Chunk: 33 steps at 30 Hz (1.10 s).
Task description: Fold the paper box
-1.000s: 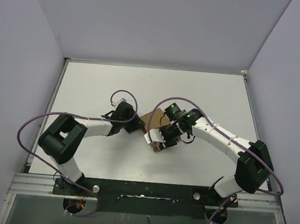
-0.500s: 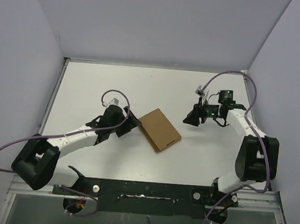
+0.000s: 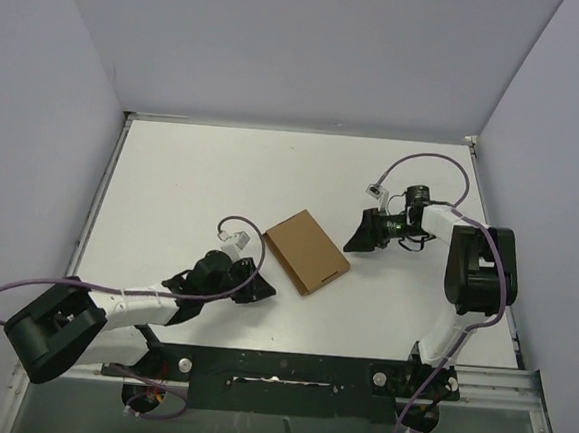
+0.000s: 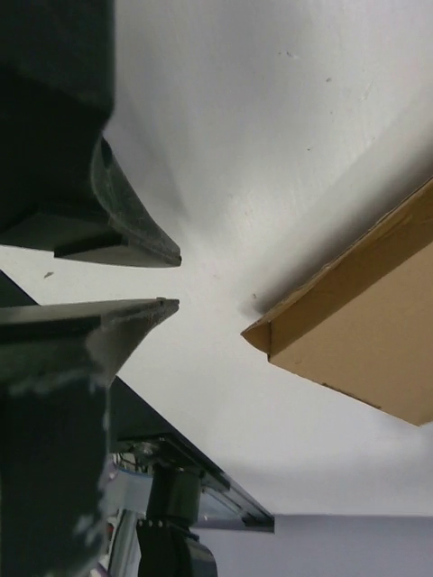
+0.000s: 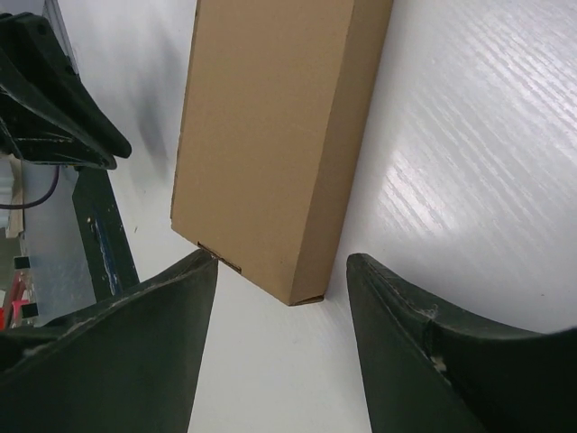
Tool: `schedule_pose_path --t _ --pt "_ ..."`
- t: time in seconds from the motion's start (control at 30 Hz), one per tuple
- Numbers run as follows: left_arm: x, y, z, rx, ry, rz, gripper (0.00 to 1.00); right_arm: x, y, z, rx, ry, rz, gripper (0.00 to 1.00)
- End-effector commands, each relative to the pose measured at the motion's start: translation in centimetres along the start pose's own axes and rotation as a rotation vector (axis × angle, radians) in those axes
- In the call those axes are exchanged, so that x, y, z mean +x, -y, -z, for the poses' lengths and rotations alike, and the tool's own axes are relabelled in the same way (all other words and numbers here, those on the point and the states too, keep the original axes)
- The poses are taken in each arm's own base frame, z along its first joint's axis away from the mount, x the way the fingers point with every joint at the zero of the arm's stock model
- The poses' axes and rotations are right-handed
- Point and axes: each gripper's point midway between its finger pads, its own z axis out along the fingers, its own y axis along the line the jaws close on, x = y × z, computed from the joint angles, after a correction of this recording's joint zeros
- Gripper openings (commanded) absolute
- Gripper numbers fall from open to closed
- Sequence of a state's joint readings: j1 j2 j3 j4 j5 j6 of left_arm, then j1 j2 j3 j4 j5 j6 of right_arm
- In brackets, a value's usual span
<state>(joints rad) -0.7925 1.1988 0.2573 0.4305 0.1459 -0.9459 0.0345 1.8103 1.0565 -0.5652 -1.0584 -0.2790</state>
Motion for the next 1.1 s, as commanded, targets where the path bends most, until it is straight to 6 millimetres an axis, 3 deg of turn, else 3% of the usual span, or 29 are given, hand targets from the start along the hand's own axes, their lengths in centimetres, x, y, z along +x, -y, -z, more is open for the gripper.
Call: schedule_pose_path --t 0.0,0.07,0.2,0.47,0.6,0.8,1.07 --pt "-0.8 1.4 -1.6 0.006 0.032 -0.057 0.11 -1.2 -0.8 -0.5 -0.019 -0.011 0.032 0.59" --pt "-0.5 0.7 -2.3 -0.039 0.022 -0.048 0.06 -1.1 -0.6 -0.6 -0.007 -0.024 0.03 0.58" --pt "0.4 -0.2 -3.7 -0.104 -0.004 -0.029 0.05 -0.7 -0.2 -0.9 0.009 -0.044 0.018 0.56" --pt "1.6 0.0 -6.3 -0.221 -0.019 0.059 0.05 0.0 -0.2 -1.6 0.013 -0.089 0.01 0.52" --pt "2.0 0.5 -7.3 -0.262 -0.018 0.083 0.06 0.2 -0.5 -2.0 0.005 -0.102 0.005 0.45" --pt "0.2 2.7 -8.6 -0.283 0.021 0.095 0.06 0.8 -1.4 -2.8 0.004 -0.142 0.014 0.37" --pt "-1.8 4.9 -8.9 -0.388 0.052 0.158 0.1 1.2 -2.0 -3.5 0.006 -0.17 0.021 0.33"
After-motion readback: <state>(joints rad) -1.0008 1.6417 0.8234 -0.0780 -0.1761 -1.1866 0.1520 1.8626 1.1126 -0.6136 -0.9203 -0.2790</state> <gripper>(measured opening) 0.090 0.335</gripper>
